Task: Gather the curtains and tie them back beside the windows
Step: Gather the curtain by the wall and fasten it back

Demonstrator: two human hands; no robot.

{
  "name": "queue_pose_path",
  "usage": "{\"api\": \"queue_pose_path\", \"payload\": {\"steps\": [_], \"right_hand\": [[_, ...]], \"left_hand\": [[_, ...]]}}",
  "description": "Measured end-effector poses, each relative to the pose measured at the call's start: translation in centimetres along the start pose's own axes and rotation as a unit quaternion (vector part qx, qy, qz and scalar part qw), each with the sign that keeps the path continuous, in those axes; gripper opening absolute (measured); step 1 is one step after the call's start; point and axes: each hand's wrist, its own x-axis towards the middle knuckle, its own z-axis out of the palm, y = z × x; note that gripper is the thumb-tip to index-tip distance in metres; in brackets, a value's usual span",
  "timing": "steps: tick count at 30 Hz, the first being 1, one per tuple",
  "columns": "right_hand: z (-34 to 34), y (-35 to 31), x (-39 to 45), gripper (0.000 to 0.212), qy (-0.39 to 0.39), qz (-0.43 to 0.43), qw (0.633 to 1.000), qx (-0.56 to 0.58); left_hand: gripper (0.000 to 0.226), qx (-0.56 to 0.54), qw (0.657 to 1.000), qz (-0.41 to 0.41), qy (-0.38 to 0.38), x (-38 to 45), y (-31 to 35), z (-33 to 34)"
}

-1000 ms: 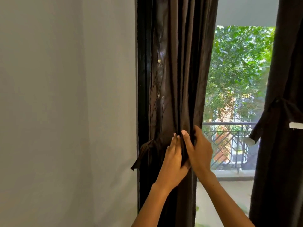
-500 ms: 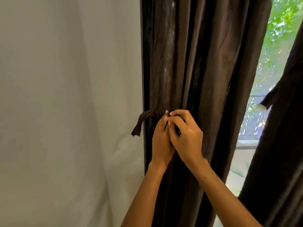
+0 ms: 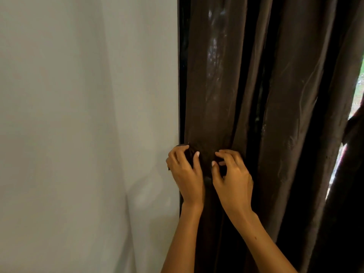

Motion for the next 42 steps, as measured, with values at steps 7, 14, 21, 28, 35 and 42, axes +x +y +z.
{"api": "queue_pose_path", "payload": {"steps": [7, 14, 21, 28, 35, 42], "right_hand": [[0.3, -0.4, 0.1, 0.028, 0.049, -0.022, 0.999, 0.002], [1.4, -0.1, 0.5, 0.075, -0.010, 0.095, 0.995, -0.013], [2.4, -0.5, 0.4, 0.030, 0.070, 0.068, 0.994, 0.039], [3.6, -0.1, -0.7, 0.015, 0.026, 0.006, 1.000, 0.010], [3.3, -0.2, -1.3, 0.023, -0.097, 0.013, 0.991, 0.092], [2.2, 2.2, -1.4, 0.044, -0.108, -0.134, 0.984, 0.046]], "left_hand": [[0.019, -0.071, 0.995, -0.054, -0.041, 0.4, -0.5, -0.2], [0.032, -0.044, 0.995, -0.029, -0.081, 1.0, -0.3, -1.4], [0.028, -0.055, 0.997, 0.003, -0.053, 0.2, -0.5, -2.6], [0.027, -0.111, 0.993, 0.008, -0.049, -1.2, 1.0, -3.4], [0.029, -0.145, 0.985, -0.030, -0.090, -1.7, 2.5, -3.7], [0.022, -0.091, 0.994, -0.017, -0.058, -0.5, 2.3, -4.3]]}}
